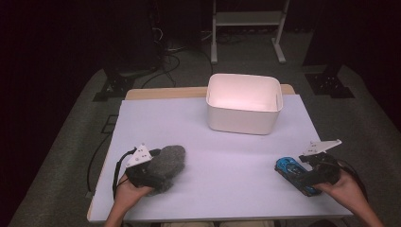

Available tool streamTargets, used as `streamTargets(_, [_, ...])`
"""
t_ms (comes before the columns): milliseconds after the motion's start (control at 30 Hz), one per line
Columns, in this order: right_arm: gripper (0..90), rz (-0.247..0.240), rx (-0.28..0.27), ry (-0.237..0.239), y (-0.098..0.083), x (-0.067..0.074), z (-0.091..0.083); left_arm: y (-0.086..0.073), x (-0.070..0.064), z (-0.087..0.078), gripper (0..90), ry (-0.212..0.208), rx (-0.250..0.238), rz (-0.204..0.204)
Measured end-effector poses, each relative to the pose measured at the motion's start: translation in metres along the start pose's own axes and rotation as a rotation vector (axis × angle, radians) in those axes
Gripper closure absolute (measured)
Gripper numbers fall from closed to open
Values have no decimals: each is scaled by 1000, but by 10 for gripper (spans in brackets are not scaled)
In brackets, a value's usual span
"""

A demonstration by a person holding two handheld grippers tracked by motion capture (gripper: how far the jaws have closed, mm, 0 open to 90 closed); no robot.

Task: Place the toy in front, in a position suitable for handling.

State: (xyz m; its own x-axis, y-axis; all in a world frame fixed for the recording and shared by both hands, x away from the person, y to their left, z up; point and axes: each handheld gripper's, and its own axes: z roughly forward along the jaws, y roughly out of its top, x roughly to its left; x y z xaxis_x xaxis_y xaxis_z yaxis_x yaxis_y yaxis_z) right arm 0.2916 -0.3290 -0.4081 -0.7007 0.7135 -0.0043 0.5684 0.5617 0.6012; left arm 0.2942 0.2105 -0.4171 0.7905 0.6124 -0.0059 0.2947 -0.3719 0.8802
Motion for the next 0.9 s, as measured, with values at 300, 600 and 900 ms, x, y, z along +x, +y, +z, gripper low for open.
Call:
streamTargets(300, [154,33,44,-8,-17,-5,12,0,0,0,29,-3,6,2])
streamTargets(600, [131,29,70,-18,-26,-3,27,-1,-1,1,28,-6,11,4])
streamTargets(900, [130,30,54,-26,-28,-2,28,-1,-1,1,29,-5,9,3])
